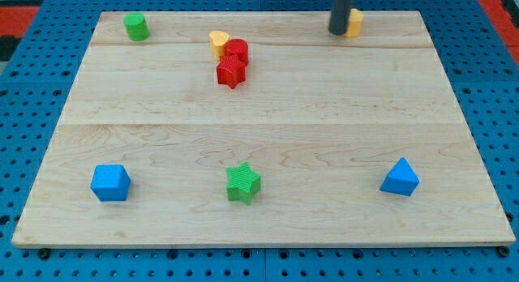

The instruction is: Point your arm closer to yellow heart

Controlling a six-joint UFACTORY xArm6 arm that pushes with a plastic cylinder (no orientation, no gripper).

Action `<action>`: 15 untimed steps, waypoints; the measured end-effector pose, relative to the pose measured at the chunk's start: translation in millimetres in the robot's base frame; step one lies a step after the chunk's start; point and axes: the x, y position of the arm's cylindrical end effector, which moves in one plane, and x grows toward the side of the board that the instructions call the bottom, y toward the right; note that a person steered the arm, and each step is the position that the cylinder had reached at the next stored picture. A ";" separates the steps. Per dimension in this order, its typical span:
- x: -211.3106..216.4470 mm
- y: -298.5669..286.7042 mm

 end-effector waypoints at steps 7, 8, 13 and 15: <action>-41.4 -218.9; -39.2 -259.1; 64.1 -289.7; 63.6 -289.7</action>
